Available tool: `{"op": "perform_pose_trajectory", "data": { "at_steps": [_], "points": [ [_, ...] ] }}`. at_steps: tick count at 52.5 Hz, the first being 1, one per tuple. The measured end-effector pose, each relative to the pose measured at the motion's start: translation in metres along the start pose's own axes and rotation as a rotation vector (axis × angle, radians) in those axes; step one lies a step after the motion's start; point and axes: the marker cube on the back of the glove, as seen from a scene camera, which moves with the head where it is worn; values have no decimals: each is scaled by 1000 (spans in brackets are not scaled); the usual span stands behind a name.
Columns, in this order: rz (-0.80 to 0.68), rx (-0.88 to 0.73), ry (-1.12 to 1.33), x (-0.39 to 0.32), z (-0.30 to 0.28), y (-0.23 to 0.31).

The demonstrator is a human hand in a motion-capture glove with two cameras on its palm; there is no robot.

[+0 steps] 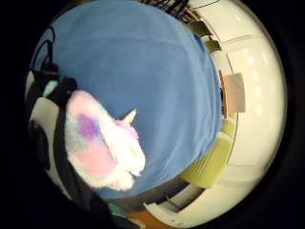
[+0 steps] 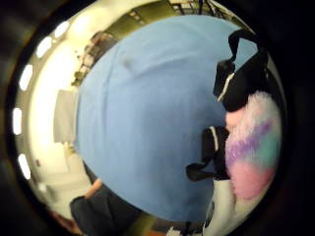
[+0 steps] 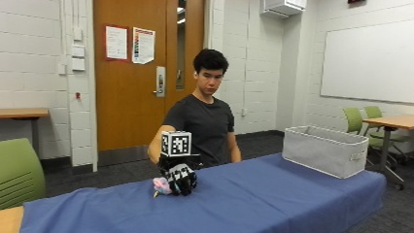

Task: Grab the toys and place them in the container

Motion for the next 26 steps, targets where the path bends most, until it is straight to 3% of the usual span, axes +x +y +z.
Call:
{"op": "perform_pose_trajectory", "data": {
  "at_steps": [4, 14, 26],
  "points": [
    [8, 9, 2, 2, -3, -5],
    [2, -193, 30, -4, -8, -21],
    [-14, -176, -7, -34, -48, -38]
  ]
}}
